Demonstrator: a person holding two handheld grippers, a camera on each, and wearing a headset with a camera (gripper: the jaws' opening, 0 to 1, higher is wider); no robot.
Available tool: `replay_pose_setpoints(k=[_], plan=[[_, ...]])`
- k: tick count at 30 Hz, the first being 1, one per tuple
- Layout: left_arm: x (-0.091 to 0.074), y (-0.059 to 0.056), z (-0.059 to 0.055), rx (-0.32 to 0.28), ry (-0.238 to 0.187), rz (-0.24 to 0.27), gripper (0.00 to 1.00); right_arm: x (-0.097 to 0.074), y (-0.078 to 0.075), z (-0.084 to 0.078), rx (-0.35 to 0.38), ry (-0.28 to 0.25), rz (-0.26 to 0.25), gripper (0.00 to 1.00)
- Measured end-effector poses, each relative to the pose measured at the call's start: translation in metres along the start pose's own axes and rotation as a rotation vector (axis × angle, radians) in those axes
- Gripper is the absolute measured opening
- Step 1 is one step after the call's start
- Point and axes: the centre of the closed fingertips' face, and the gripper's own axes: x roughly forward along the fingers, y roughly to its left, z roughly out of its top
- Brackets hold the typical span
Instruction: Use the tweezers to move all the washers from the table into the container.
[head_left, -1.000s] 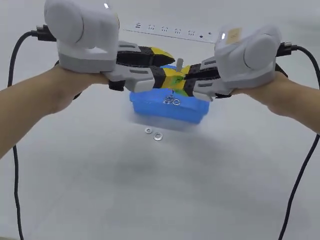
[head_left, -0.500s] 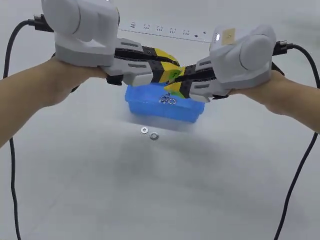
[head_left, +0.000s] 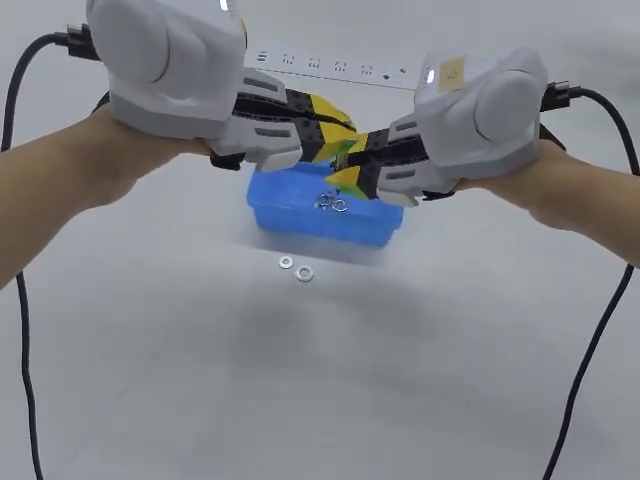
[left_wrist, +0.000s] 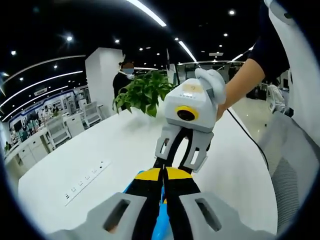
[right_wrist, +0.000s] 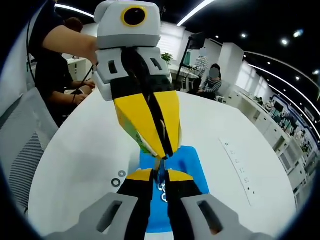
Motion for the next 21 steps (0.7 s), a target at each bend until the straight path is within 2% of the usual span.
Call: replay_pose_setpoints(k=[1,3,7,11,21], plan=[[-0.001,-0.001,0.002,0.007,-0.002,-0.003,0.05,-0.001,0.000,0.002,0.011,-0.005,-0.002,0.11],[-0.002,0.000,0.003,0.015,-0.004,-0.002,0.05,-0.001,0.000,0.004,-0.017,-0.002,-0.013,0.12],[-0.004,0.003,0.005,0.020,-0.005,0.003,0.05,-0.002,-0.003,0.005,0.002,0.014,-0.026,0.14],[-0.009,0.005,0.013,0.025,-0.014,0.009,0.05,-0.007,-0.003,0.008,0.036,0.013,-0.037,0.22],[-0.014,-0.005,0.027,0.067,-0.014,0.003,0.05,-0.031,0.006,0.001,0.085,0.034,-0.068,0.30]])
